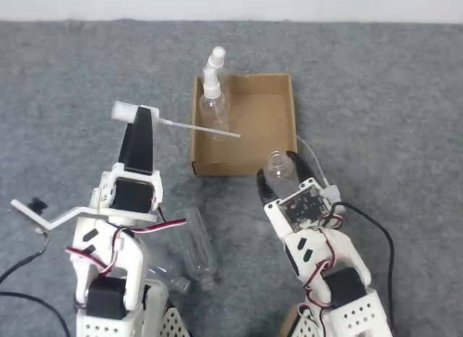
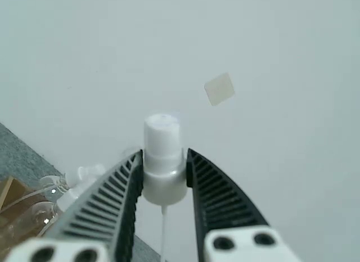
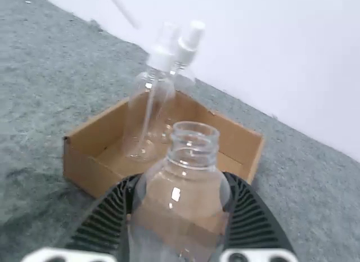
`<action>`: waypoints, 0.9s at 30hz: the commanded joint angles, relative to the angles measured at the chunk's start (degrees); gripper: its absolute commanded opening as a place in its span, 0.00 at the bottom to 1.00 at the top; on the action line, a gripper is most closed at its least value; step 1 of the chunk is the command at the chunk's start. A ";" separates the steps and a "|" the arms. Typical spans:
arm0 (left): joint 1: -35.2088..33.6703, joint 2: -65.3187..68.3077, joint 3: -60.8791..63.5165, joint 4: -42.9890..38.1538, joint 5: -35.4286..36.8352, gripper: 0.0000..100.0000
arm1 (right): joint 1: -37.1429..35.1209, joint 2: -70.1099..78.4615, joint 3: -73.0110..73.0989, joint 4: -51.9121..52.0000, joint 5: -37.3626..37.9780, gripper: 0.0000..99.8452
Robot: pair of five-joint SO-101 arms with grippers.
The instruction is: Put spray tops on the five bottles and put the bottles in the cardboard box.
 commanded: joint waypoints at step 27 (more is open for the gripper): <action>8.53 -1.32 1.71 -2.02 -4.92 0.01 | -0.92 -1.71 1.23 -0.48 10.46 0.06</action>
